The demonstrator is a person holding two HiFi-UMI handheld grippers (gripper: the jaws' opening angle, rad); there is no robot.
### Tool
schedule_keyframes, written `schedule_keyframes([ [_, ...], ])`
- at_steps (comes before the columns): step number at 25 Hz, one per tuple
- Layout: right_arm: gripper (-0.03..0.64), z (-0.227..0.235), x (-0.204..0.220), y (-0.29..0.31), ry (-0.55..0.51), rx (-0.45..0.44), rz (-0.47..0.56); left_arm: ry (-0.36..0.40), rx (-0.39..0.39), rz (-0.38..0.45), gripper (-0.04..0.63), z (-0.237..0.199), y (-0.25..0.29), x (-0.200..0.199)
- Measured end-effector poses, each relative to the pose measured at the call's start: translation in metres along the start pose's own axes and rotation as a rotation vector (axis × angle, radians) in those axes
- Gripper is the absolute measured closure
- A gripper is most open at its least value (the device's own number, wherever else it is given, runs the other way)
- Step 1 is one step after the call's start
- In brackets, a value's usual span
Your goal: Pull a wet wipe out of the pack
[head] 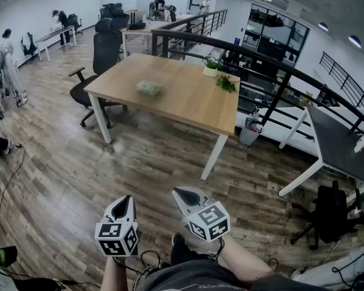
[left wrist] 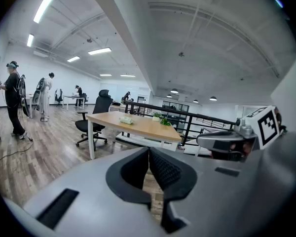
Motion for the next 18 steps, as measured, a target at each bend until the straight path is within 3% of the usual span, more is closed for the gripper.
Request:
schedule_keyframes([
  [6, 0.595, -0.007, 0.006, -0.005, -0.004, 0.009, -0.018, 0.083, -0.043, 0.043, 0.577, -0.001, -0.01, 0.007],
  [18, 0.595, -0.017, 0.009, -0.006, -0.014, 0.008, -0.044, 0.059, -0.064, 0.036, 0.577, -0.015, -0.016, 0.014],
])
Point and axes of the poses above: the fingertips, and each gripper's own axes: y forward along the fingers, z to its right, x out of its underside, the point moved 10 cm from there along -y, backward along the fingers, and after that the axes turned 15 degrees about -y, right-handed, at the moved point
